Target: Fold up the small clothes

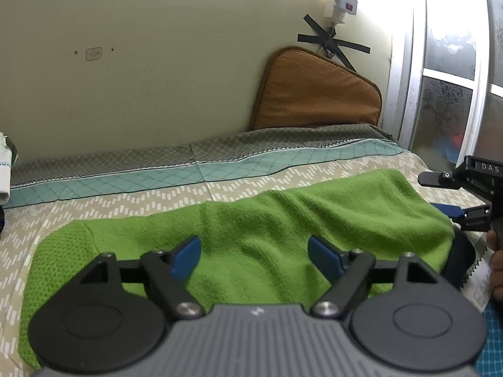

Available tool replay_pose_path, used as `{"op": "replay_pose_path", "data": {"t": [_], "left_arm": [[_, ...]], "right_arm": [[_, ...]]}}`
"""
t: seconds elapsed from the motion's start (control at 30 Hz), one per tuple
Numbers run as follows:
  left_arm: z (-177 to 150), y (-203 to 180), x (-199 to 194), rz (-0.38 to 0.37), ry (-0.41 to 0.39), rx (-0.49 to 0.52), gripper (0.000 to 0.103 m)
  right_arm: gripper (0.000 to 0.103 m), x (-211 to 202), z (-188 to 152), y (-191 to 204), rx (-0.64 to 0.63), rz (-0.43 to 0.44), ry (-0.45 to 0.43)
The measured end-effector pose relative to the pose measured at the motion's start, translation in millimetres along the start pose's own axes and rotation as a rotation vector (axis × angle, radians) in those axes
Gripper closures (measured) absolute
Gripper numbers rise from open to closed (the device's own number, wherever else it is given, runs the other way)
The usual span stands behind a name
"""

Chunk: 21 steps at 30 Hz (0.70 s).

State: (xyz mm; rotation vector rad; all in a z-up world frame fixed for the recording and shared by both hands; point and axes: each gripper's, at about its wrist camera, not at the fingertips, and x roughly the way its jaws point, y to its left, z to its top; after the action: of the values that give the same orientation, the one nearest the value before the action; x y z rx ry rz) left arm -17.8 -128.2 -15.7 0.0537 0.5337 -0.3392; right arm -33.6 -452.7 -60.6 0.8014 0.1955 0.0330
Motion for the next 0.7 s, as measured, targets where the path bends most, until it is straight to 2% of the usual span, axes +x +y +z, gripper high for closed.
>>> {"op": "replay_pose_path", "data": {"t": [0.3, 0.4, 0.5, 0.7], "left_arm": [[-3.4, -7.3, -8.0, 0.031, -0.059, 0.033, 0.022], [-5.2, -11.1, -12.4, 0.049, -0.092, 0.054, 0.017], [-8.6, -17.2, -19.9, 0.073, -0.147, 0.09, 0.012], [-24.2, -41.2, -42.3, 0.131, -0.305, 0.232, 0.0]], "right_arm": [[0.031, 0.7, 1.1, 0.1, -0.017, -0.004, -0.002], [0.031, 0.3, 1.0, 0.9, -0.027, -0.005, -0.007], [0.031, -0.1, 0.7, 1.9, -0.041, -0.008, -0.01], [0.031, -1.3, -0.4, 4.1, -0.056, -0.01, -0.016]]}}
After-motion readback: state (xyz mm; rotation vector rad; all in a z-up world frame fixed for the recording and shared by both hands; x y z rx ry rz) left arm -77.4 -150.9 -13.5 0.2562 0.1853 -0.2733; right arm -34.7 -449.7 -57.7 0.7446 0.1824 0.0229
